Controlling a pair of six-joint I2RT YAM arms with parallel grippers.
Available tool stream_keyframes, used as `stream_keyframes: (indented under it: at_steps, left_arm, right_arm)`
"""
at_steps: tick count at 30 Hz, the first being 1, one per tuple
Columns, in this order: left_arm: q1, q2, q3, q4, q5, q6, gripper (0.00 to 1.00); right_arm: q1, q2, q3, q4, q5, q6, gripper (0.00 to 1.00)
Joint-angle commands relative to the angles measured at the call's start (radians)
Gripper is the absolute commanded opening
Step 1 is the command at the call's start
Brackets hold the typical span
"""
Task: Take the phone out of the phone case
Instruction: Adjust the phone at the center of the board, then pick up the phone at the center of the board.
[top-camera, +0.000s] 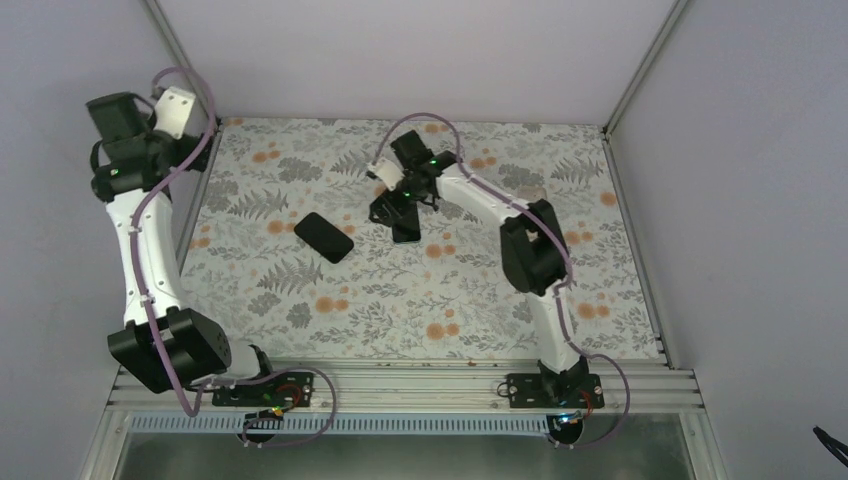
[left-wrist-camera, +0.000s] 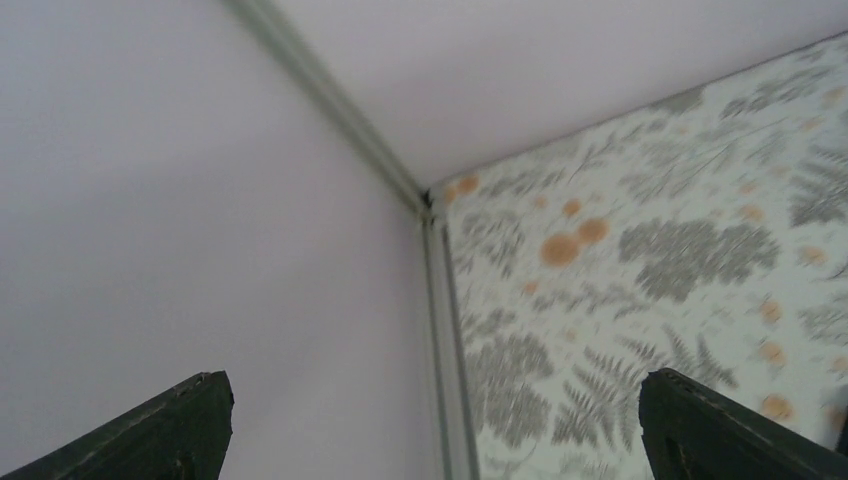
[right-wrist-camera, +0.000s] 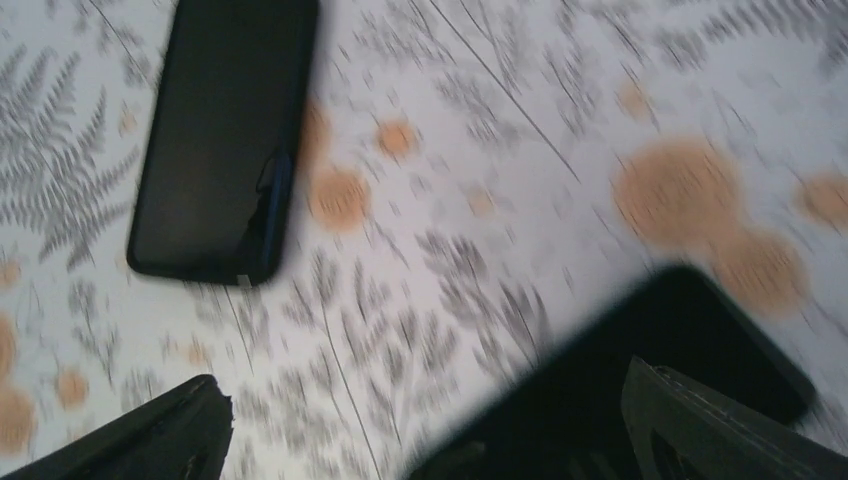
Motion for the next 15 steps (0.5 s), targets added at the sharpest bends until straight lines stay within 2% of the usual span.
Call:
stream_keyframes:
  at_steps: [1,8,15]
  left_arm:
    - [0.142,-0.058,-0.101,0.029,0.076,-0.046,1.0]
    - [0.283,-0.126,-0.217,0.046,0.154,-0.036,1.0]
    - [0.336,-0.145,-0.278,0.062,0.177,-0.046,1.0]
  right_arm:
    - [0.082,0.124,0.151,0.076,-0.033,0.074,1.0]
    - [0.187,0.218,0.16,0.235,0.017,0.168,1.0]
    - [0.244,0.274,0.187,0.274,0.068,0.193,1.0]
